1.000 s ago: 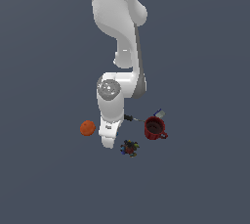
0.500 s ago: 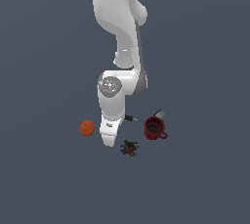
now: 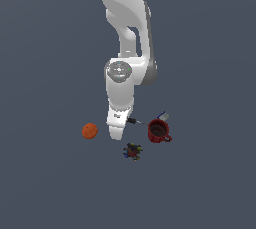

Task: Pick up a designated object from a clutter of objects.

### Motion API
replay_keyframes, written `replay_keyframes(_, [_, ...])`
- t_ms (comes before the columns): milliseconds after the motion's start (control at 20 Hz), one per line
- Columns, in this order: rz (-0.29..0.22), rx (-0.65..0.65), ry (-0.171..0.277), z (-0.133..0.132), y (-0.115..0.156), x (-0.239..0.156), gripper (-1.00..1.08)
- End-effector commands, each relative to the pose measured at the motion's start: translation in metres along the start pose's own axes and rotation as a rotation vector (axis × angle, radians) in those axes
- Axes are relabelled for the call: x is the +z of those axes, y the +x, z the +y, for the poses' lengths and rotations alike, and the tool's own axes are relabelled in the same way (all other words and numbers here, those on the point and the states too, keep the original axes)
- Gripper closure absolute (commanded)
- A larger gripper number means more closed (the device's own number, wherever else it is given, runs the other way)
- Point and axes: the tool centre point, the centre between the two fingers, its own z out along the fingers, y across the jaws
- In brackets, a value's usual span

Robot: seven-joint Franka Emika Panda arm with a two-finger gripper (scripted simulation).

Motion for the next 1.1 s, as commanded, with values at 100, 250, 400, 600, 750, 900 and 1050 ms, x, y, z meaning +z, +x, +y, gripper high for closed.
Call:
replay_keyframes(100, [-0.001,0.0,-0.001,-0.018,0.011,-0.033,1.08])
replay_keyframes(250, [-0.001,-0.001,-0.001,-0.031,0.019,-0.057,1.08])
replay_keyframes(400, [-0.001,-0.001,-0.001,-0.044,0.027,-0.081,1.08])
replay_keyframes(600, [-0.002,-0.001,-0.001,-0.062,0.039,-0.115,1.08])
replay_keyframes(750, [-0.002,-0.001,-0.001,-0.075,0.048,-0.141,1.08])
replay_keyframes(900, [-0.001,-0.001,-0.001,-0.09,0.058,-0.169,1.08])
replay_keyframes(1050, [-0.001,-0.001,-0.001,-0.104,0.067,-0.196,1.08])
